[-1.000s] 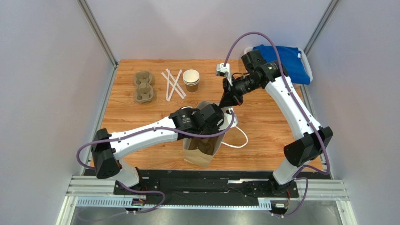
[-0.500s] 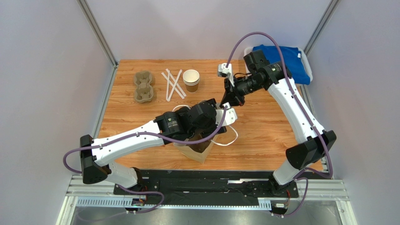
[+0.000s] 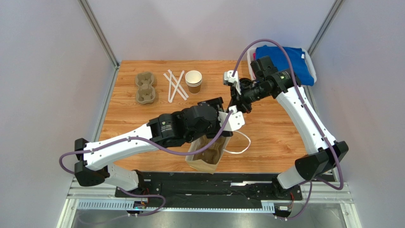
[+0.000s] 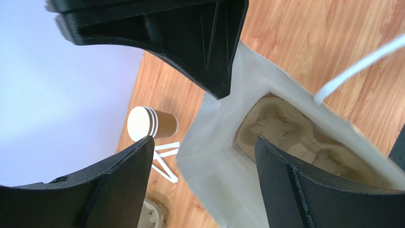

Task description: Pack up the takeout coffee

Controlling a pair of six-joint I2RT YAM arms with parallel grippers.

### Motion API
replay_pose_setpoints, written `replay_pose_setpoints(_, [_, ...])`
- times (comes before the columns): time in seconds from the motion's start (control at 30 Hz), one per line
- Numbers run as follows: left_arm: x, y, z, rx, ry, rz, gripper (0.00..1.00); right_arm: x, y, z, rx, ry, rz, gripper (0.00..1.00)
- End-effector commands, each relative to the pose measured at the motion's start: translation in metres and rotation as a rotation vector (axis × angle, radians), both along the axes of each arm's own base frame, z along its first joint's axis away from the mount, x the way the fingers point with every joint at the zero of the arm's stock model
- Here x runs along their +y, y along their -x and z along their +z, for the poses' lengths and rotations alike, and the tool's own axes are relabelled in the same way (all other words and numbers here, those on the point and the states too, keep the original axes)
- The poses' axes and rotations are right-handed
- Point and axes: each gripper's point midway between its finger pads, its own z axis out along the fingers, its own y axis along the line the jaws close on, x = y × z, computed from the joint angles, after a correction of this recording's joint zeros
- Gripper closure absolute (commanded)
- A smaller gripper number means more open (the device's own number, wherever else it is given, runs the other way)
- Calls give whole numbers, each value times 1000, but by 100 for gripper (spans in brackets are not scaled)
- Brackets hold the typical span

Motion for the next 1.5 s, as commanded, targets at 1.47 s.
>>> replay_pose_setpoints(1.47, [127, -123, -113, 726, 126, 525, 1, -23, 27, -9, -174, 221, -174, 100])
